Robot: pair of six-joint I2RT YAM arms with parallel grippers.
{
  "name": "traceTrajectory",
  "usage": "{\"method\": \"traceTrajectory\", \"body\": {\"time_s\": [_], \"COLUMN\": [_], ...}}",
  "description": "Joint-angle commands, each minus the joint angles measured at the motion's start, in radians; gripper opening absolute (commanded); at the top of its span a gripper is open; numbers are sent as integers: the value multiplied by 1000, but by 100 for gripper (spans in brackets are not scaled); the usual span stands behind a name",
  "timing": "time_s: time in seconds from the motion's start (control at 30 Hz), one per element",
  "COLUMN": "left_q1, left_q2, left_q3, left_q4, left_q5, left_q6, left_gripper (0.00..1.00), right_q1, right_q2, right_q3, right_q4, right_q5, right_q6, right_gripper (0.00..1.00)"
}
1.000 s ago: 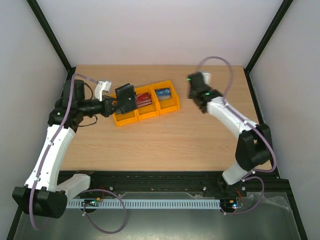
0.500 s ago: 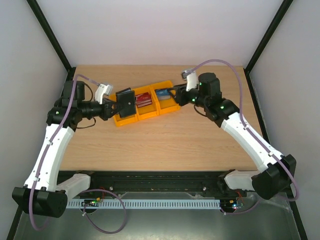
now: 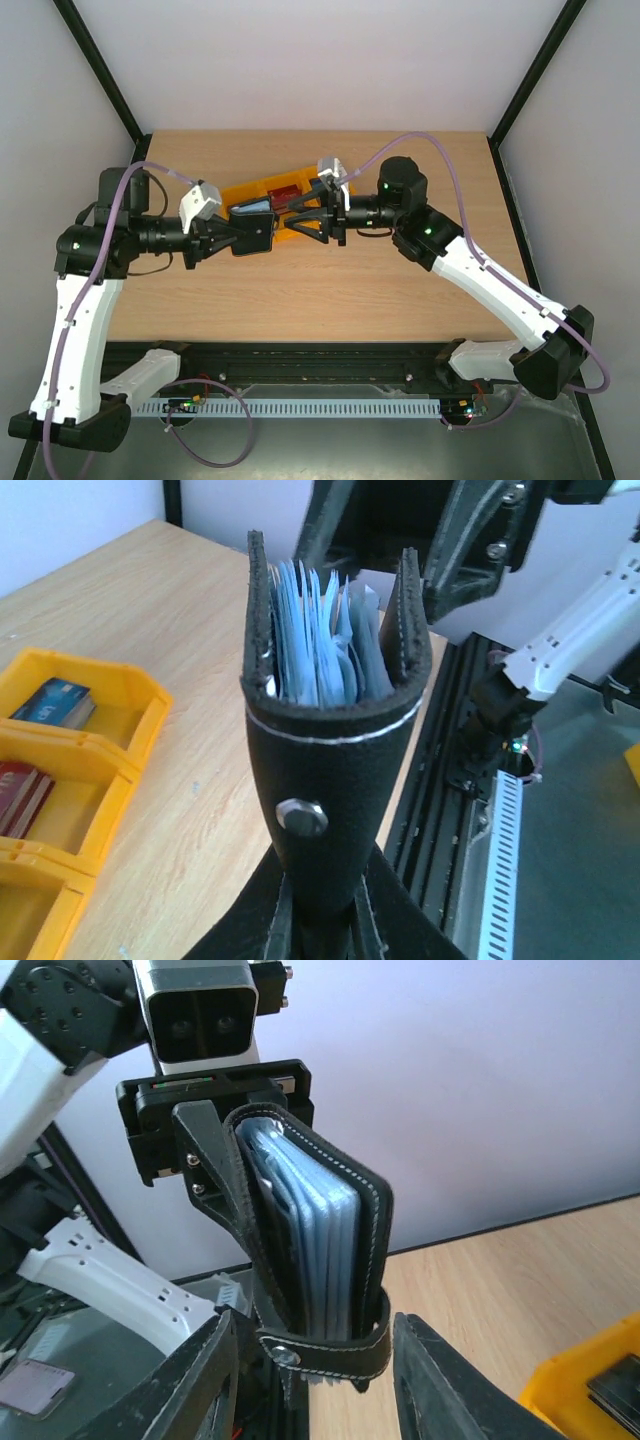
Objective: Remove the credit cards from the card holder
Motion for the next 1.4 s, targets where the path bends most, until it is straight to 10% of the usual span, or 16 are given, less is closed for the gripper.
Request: {"method": "traceTrajectory", "body": {"time_s": [0.0,0.77,1.0,1.03,1.1,1.17,1.37], "left_q1": [-4,-6,-6,-6,-1,7,19], "left_q2": [-33,-65,-83,-89,-108,-133,-170], "left_q3": [52,7,-11,-22,-54,-102,-168], "left_q4": [-71,-92,-119,-92,11,158,286], "left_q5": [105,202,205,197,142,3,-378], "left_q6": [73,152,193,171,42,-146,-263], "left_gripper": [2,2,2,7,53,78,99], "right_q1": [23,191,209,209,209,209,265], "right_q2": [1,122,91,78,63,62,144], "right_q3": [41,214,174,165,139,142,233], "right_q4": [47,-176,-95,-76,-55,-73,-238], "right_q5": [-61,-74,1,44,163,315,1056], "right_q6": [-46,-226,-157,-134,-80,-20,209], "right_gripper": [41,60,2,2,2,2,2]}}
